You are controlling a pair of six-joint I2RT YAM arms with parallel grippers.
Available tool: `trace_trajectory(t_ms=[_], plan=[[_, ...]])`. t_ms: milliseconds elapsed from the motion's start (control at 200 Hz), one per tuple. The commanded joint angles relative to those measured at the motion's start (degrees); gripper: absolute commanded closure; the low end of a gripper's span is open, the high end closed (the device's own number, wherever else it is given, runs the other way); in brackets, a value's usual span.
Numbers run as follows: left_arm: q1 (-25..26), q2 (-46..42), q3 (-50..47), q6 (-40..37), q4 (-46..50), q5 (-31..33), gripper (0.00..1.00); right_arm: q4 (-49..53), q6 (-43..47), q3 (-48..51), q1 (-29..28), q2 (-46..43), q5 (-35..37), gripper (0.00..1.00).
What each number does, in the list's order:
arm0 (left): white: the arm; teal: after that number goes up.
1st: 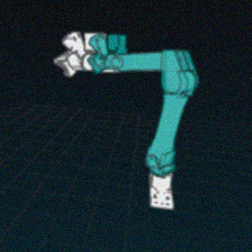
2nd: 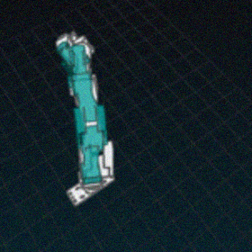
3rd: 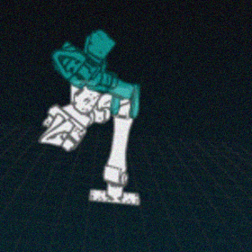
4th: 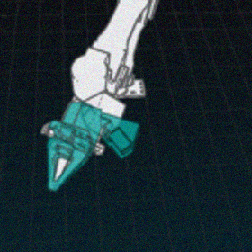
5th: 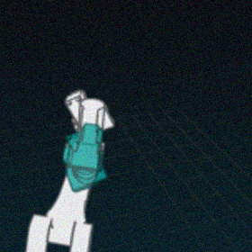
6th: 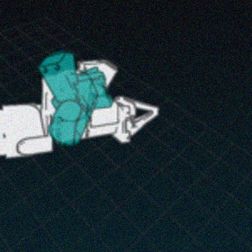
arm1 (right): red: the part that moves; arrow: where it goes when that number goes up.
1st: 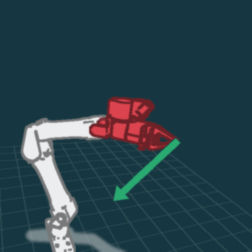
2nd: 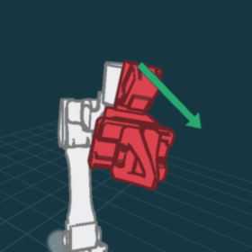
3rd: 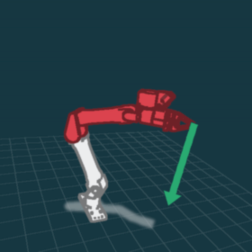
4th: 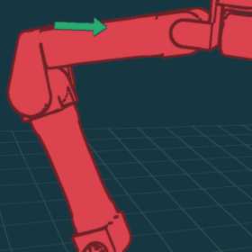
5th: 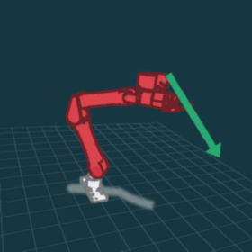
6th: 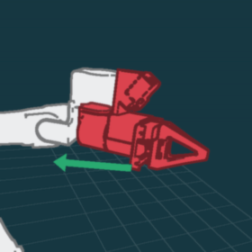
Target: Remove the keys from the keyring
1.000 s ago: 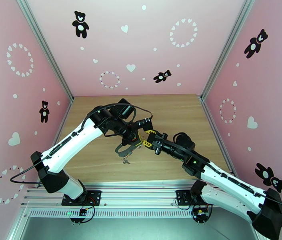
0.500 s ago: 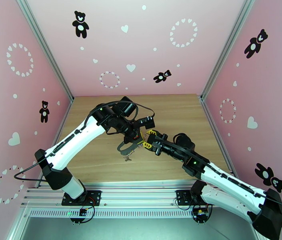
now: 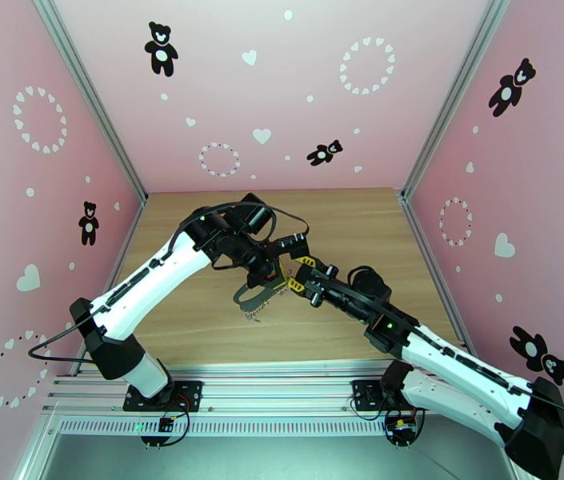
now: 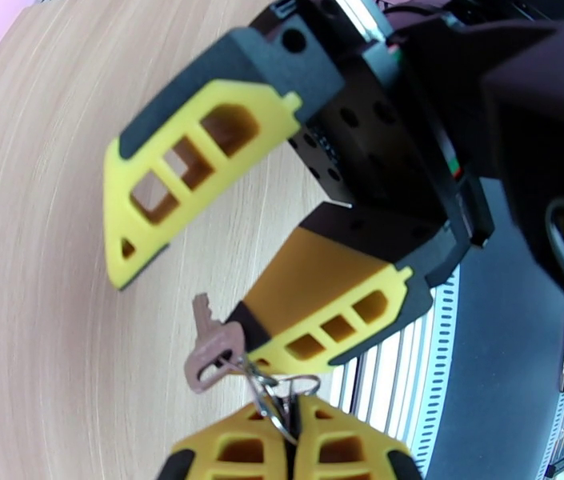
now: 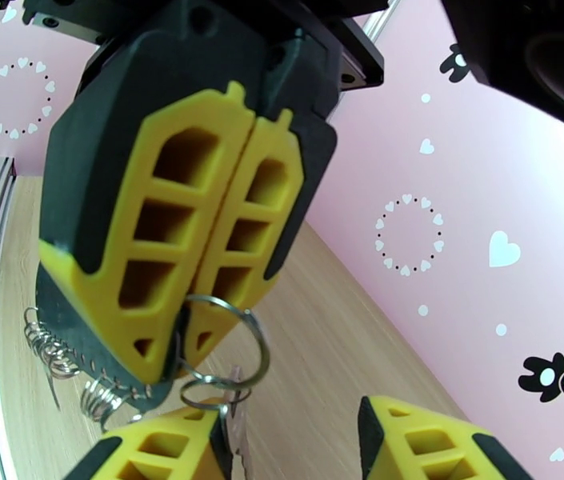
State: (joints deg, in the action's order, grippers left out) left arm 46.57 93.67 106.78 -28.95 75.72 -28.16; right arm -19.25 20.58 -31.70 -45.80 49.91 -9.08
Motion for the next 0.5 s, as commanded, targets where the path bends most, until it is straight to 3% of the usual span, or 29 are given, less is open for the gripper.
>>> trace_trajectory(t_ms=[0, 230, 375, 496], plan=[[-0.27, 0.28, 1.66, -0.94, 0.82, -1.89, 1.00, -0.55, 0.87, -1.30, -0.43, -1.39, -0.20, 0.55], [-0.25, 0.29, 1.98, -0.92, 1.18, -1.98, 1.00, -2.13, -0.01, -0.66, -0.43, -3.38, -0.26, 0.56], [-0.16, 0.71, 3.07, -1.01, 1.35, -1.77, 1.00, -1.42, -1.52, -1.52, -0.43, -1.84, -5.03, 0.56], [-0.17, 1.00, 3.85, -1.26, 2.01, -1.83, 1.00, -1.87, -1.82, -0.96, -0.45, -1.44, -3.65, 0.56]])
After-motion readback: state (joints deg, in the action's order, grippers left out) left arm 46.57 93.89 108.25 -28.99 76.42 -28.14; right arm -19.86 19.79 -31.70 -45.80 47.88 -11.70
